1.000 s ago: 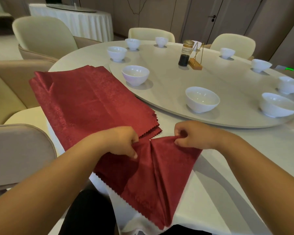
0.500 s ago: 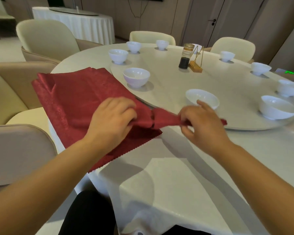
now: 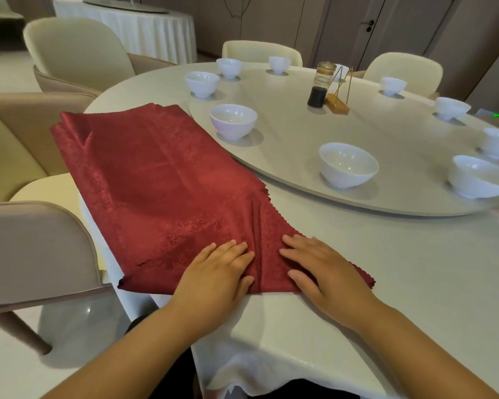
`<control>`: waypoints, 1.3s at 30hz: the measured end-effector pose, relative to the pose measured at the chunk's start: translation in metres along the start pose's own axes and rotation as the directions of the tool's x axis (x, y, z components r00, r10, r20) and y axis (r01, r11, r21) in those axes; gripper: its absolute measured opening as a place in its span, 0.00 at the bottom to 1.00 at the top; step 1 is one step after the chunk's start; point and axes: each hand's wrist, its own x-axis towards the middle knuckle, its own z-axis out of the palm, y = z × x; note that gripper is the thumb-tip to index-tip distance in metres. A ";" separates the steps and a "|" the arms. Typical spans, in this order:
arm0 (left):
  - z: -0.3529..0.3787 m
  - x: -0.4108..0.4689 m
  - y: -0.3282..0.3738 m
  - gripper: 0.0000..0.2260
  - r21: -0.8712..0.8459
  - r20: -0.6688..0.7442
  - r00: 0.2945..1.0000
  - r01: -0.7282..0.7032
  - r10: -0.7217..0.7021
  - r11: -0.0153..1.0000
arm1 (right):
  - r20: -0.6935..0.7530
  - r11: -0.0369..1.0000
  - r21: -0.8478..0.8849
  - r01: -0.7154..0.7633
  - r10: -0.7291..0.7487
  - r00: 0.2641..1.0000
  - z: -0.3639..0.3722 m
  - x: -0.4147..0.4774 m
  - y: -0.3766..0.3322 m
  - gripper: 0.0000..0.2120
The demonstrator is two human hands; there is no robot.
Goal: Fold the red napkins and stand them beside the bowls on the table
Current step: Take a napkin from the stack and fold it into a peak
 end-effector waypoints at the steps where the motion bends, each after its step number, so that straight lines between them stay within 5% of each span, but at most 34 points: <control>1: 0.002 0.000 0.002 0.20 0.002 0.008 1.000 0.018 -0.018 1.000 | 0.000 1.000 -0.016 0.010 -0.010 1.000 0.004 0.006 -0.003 0.21; 9: -0.014 -0.012 -0.015 0.20 -0.054 -0.118 0.978 0.166 -0.171 0.985 | 0.082 1.000 0.006 0.018 -0.019 0.996 0.029 0.023 -0.013 0.33; 13: -0.032 -0.039 -0.045 0.16 -0.274 -0.208 0.863 0.401 -0.461 0.874 | 0.049 0.998 -0.039 0.039 -0.037 0.998 0.034 0.021 -0.011 0.32; 16: -0.049 -0.057 -0.056 0.05 -0.453 -0.134 0.744 0.541 -0.655 0.708 | 0.055 0.998 -0.052 0.043 -0.040 0.998 0.034 0.022 -0.012 0.31; 22: -0.050 -0.064 -0.059 0.10 -0.579 0.170 0.701 0.640 -0.693 0.505 | 0.127 0.994 -0.105 0.041 -0.027 0.992 0.028 0.024 -0.015 0.31; 31: -0.062 -0.064 -0.058 0.06 -0.879 0.101 0.707 0.393 -0.700 0.270 | 0.171 0.989 -0.146 0.032 -0.006 0.985 0.021 0.026 -0.021 0.31; 36: -0.078 -0.052 -0.046 0.07 -0.949 -0.018 0.713 0.209 -0.701 0.237 | 0.251 0.996 -0.077 0.042 -0.022 0.968 0.016 0.030 -0.022 0.25; 39: -0.088 -0.035 -0.033 0.08 -0.965 -0.082 0.749 0.105 -0.657 0.240 | 0.349 0.997 0.064 -0.045 0.020 0.937 0.011 0.032 -0.021 0.37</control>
